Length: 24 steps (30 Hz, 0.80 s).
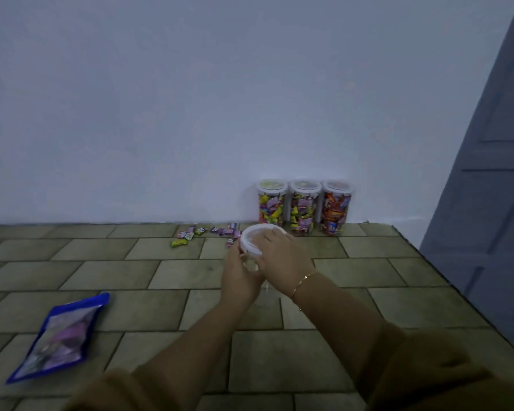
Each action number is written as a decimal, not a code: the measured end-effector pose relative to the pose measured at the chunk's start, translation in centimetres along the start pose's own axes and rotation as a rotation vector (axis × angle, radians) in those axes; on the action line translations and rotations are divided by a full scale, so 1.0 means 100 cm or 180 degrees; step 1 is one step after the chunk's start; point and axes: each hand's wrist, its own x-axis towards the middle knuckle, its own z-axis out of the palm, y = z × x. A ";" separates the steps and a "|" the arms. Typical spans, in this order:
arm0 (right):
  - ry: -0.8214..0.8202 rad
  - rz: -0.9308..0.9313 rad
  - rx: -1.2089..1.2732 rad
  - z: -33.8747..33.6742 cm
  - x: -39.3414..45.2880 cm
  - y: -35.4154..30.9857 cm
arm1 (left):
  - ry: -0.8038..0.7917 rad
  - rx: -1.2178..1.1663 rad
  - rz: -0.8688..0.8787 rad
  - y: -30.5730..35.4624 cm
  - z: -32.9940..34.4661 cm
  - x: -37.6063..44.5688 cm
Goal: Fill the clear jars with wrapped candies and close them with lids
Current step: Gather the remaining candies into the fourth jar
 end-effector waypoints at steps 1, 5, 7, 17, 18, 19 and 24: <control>0.0054 -0.0070 -0.0036 0.002 0.003 -0.003 | 0.0019 0.0042 0.0007 -0.003 -0.004 0.002; 0.0186 -0.0051 -0.0050 0.005 0.006 -0.014 | -0.0060 0.0610 0.0058 -0.015 -0.010 0.007; 0.0179 0.0058 -0.0259 0.005 0.008 -0.023 | -0.0094 0.0952 -0.0023 -0.016 -0.011 0.009; -0.0415 -0.0167 -0.1671 -0.003 0.026 -0.041 | -0.0860 0.1588 -0.0233 -0.036 0.006 0.022; -0.0378 -0.0270 -0.1735 -0.001 0.029 -0.038 | -0.0707 0.1479 -0.0240 -0.035 0.008 0.022; -0.0337 -0.0369 -0.1800 0.002 0.032 -0.034 | -0.0496 0.1370 -0.0206 -0.035 0.010 0.023; 0.0149 -0.0583 -0.1515 0.009 0.037 -0.024 | -0.0119 0.1452 0.0056 -0.027 0.009 0.018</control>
